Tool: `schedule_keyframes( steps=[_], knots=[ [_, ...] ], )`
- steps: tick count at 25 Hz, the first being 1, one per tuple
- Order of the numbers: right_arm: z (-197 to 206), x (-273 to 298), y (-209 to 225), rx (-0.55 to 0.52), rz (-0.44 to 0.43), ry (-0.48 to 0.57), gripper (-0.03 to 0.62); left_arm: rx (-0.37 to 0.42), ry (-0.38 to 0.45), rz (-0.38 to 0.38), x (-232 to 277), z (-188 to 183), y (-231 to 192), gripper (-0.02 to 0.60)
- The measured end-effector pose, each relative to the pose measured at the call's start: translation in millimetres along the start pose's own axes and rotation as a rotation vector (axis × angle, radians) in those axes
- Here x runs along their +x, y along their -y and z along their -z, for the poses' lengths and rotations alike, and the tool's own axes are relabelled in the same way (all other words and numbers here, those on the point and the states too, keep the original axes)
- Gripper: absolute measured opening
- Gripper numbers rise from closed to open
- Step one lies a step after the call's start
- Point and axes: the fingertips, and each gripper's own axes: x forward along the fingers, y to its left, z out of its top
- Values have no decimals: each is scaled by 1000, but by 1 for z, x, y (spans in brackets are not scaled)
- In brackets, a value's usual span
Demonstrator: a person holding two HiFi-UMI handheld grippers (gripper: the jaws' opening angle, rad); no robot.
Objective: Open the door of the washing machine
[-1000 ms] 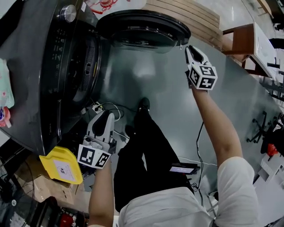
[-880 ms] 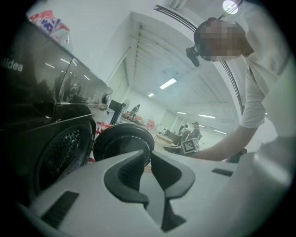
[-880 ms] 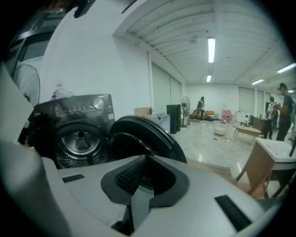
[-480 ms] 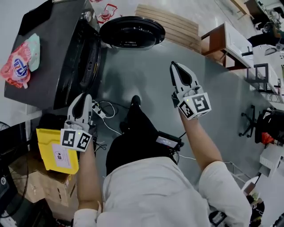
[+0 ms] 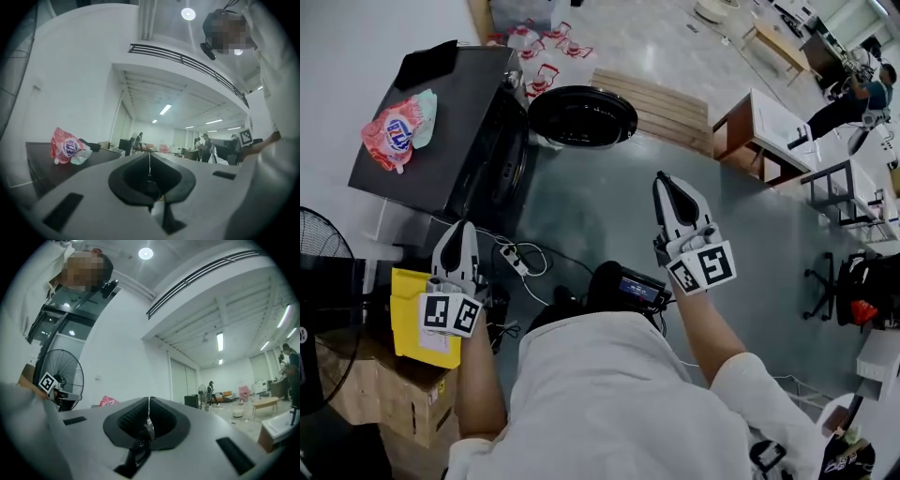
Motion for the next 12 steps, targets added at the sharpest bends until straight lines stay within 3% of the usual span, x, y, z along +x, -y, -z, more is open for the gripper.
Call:
schedule_keyframes(
  steps=[7,12],
  knots=[
    [12,-44,-4,-30,16,-40,32,36,21,-36,-33,-9,39,12],
    [13,-83,9,-35,-23,-64,32,73,14,-63,-34,-7,85,12]
  ],
)
